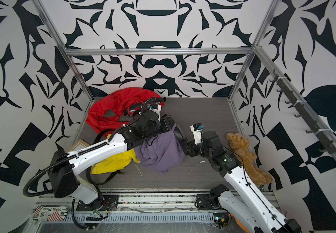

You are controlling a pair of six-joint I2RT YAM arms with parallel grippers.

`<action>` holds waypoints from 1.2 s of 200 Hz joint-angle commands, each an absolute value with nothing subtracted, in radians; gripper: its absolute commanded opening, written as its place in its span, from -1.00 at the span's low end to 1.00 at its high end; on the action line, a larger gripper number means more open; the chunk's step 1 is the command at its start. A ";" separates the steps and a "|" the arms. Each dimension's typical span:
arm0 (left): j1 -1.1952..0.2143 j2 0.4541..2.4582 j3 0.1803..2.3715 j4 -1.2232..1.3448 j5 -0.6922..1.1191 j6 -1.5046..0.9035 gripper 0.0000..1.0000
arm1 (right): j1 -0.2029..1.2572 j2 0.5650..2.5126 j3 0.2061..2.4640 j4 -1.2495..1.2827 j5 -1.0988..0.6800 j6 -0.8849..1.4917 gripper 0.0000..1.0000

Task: Remove the belt from the trousers

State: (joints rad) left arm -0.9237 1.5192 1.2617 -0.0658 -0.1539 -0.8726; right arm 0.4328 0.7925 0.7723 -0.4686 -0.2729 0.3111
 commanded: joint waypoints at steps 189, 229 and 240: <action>-0.906 0.802 0.262 0.367 -0.177 -0.868 0.17 | 0.899 1.348 0.594 0.067 -0.431 0.625 -0.26; -0.852 0.926 0.381 0.187 -0.147 -0.897 0.26 | 0.911 1.354 0.595 0.058 -0.420 0.621 -0.26; -0.837 0.951 0.413 0.175 -0.124 -0.896 0.26 | 0.913 1.345 0.587 0.056 -0.416 0.622 -0.26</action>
State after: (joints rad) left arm -0.8635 0.9154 0.3370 0.2615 -0.1581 -0.8783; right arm 0.9031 1.3621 0.5694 0.0673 -0.4366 0.6338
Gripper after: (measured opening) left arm 0.634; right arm 0.371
